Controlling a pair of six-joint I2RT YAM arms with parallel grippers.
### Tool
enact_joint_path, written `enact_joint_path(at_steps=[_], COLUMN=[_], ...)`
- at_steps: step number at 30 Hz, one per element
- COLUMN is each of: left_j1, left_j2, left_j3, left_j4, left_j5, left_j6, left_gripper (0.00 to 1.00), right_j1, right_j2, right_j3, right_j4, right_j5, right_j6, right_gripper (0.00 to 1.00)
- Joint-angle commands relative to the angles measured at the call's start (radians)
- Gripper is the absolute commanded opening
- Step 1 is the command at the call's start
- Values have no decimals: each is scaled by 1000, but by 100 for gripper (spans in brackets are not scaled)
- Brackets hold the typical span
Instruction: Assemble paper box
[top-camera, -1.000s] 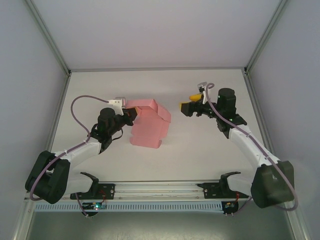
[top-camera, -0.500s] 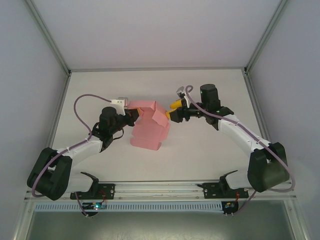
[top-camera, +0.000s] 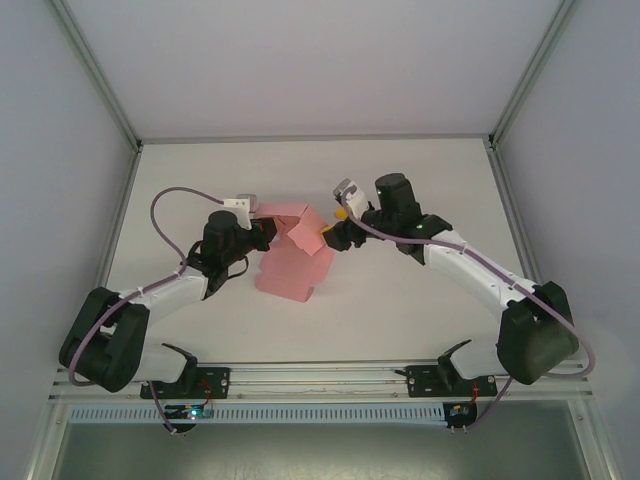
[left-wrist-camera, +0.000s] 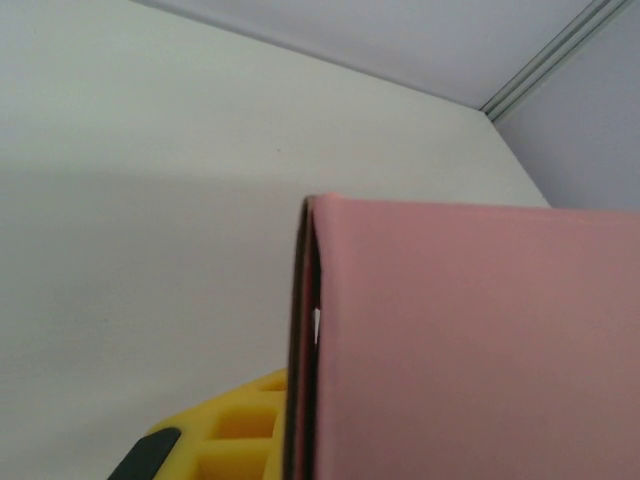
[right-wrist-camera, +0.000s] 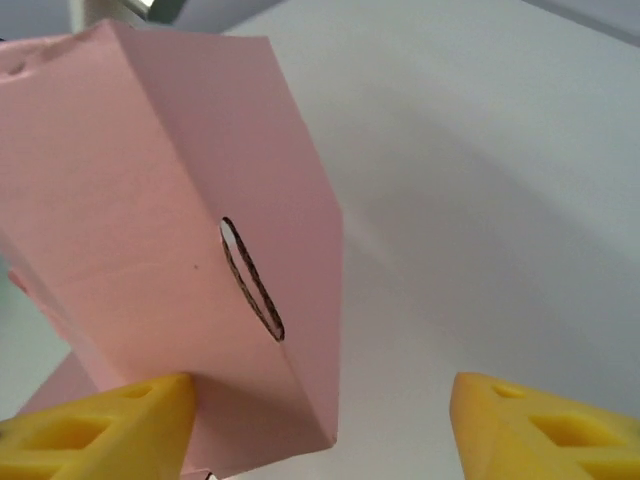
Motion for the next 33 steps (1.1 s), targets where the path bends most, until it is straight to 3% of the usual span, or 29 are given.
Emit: enact_joint_path(at_steps=[1, 8, 13, 15, 17, 20, 24, 29, 33], left_j1=[4, 4, 3, 0, -7, -21, -63, -114, -127], left_j2=[11, 25, 20, 18, 21, 36, 52, 79, 91], left_j3=[51, 61, 63, 65, 76, 118, 162, 256, 326], left_j4=[-9, -14, -10, -15, -37, -121, -219, -453, -680], left_j5=[14, 58, 112, 113, 81, 22, -110, -283, -439], left_j6=[6, 19, 35, 37, 31, 21, 0, -95, -203], left_gripper=[0, 0, 0, 0, 0, 0, 0, 0, 0], right_j1=[45, 48, 56, 78, 123, 189, 228, 217, 199], right_j2=[-43, -31, 1, 18, 40, 70, 124, 242, 321], right_j3=[22, 40, 80, 95, 102, 92, 73, 125, 154], right_j4=[-27, -24, -39, -34, 8, 117, 239, 259, 310], right_j5=[93, -34, 46, 160, 379, 719, 1049, 1383, 1564], right_j6=[-68, -90, -89, -81, -58, -11, 38, 56, -9], right_gripper=[71, 74, 73, 70, 62, 26, 3, 0, 0])
